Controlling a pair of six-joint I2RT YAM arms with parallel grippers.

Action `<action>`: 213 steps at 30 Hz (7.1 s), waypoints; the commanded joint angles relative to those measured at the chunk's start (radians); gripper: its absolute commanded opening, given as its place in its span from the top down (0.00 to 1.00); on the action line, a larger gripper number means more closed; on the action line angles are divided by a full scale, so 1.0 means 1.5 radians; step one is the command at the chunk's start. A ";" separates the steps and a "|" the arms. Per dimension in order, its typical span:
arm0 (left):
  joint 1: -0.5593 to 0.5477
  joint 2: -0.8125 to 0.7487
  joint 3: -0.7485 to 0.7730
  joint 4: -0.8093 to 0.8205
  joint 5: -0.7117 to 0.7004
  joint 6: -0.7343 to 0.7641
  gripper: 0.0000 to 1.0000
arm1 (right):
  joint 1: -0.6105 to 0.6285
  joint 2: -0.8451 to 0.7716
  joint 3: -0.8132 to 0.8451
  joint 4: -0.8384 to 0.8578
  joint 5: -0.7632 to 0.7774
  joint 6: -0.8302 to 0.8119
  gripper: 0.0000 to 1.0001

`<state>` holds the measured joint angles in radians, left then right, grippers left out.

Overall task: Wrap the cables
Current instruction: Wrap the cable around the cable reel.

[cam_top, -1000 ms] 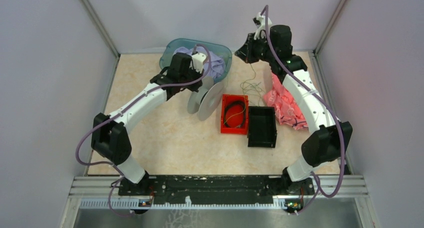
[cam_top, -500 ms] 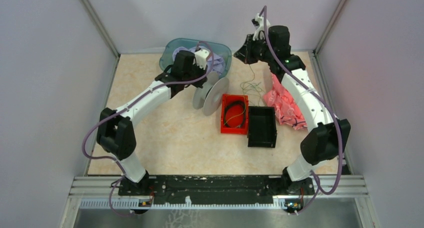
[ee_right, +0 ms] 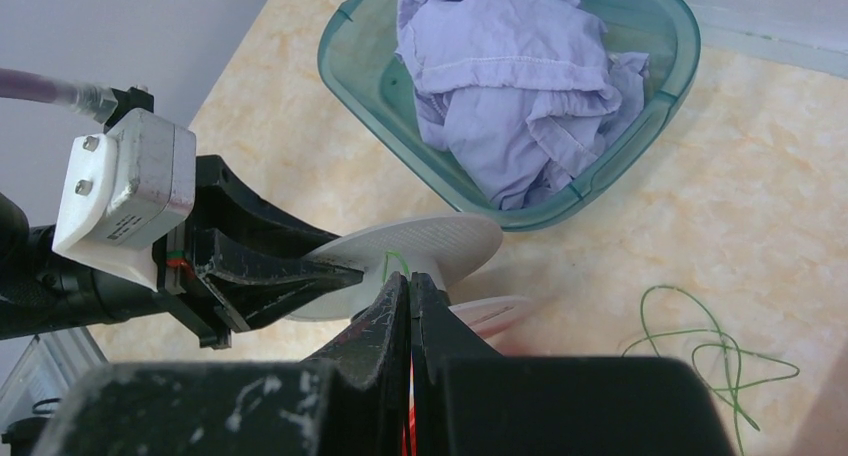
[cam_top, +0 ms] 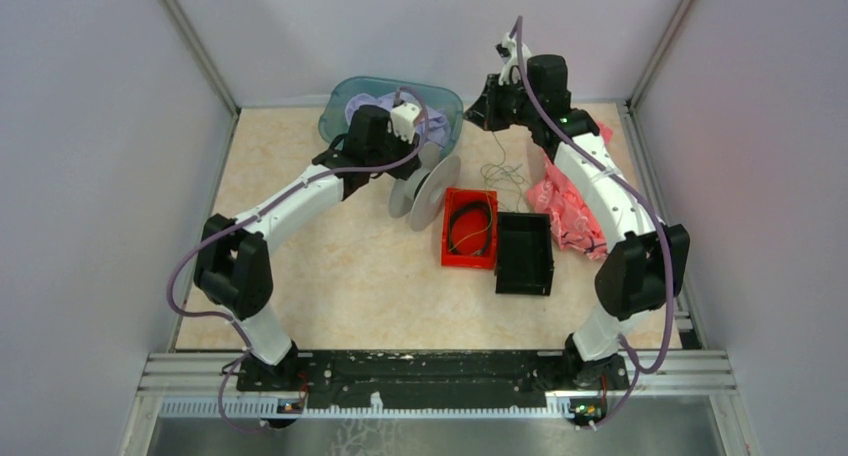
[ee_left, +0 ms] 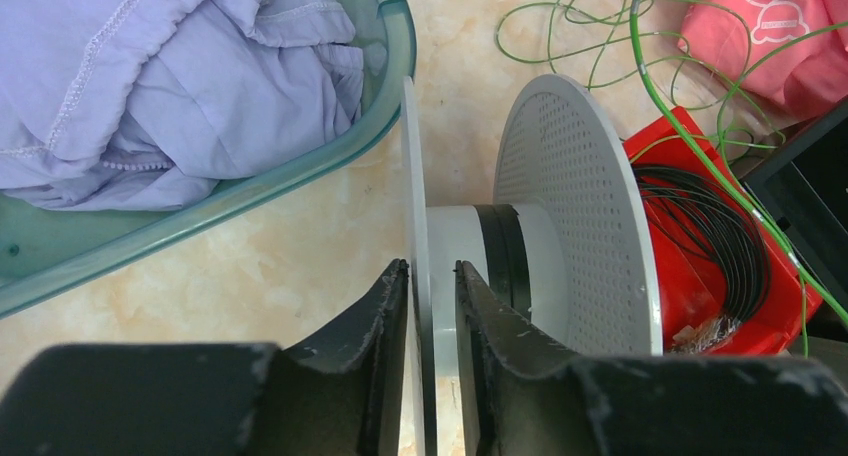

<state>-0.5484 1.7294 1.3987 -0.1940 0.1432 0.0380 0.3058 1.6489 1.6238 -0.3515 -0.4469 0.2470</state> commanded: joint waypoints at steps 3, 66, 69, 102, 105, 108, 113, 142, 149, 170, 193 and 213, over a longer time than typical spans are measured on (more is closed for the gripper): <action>-0.003 -0.037 -0.019 0.011 0.015 0.003 0.64 | 0.013 -0.003 0.016 0.038 -0.001 0.012 1.00; 0.022 -0.020 0.017 -0.038 0.040 -0.140 0.16 | 0.079 0.075 -0.001 0.067 0.064 0.145 1.00; 0.007 -0.012 0.017 -0.039 0.016 -0.118 0.16 | 0.079 0.073 -0.006 0.069 0.064 0.145 1.00; -0.001 -0.046 -0.024 -0.072 -0.026 -0.009 0.53 | 0.079 0.065 -0.019 0.076 0.063 0.127 1.00; -0.001 -0.047 -0.024 -0.079 -0.030 0.000 0.57 | 0.078 0.066 -0.019 0.077 0.063 0.124 1.00; -0.001 -0.047 -0.024 -0.084 -0.030 0.004 0.58 | 0.078 0.068 -0.018 0.076 0.060 0.123 1.00; -0.002 -0.049 -0.027 -0.094 -0.033 0.013 0.60 | 0.078 0.067 -0.015 0.075 0.060 0.119 1.00; -0.008 -0.066 -0.042 -0.102 -0.030 0.027 0.87 | 0.078 0.070 -0.016 0.069 0.054 0.078 1.00; -0.009 -0.070 -0.045 -0.097 -0.024 0.018 1.00 | 0.078 0.069 -0.020 0.062 0.055 0.051 1.00; -0.007 -0.146 -0.033 -0.023 -0.089 0.028 1.00 | 0.054 0.057 0.001 0.035 -0.031 -0.053 0.59; 0.026 -0.207 0.052 -0.060 -0.112 -0.009 1.00 | -0.004 -0.072 -0.124 0.065 -0.161 -0.216 0.22; 0.085 -0.205 0.142 -0.100 0.042 -0.170 1.00 | 0.006 -0.049 -0.365 0.388 -0.136 -0.066 0.24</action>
<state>-0.4320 1.4525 1.5414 -0.3950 0.1539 -0.1471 0.2962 1.5398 1.1179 0.0650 -0.6357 0.0559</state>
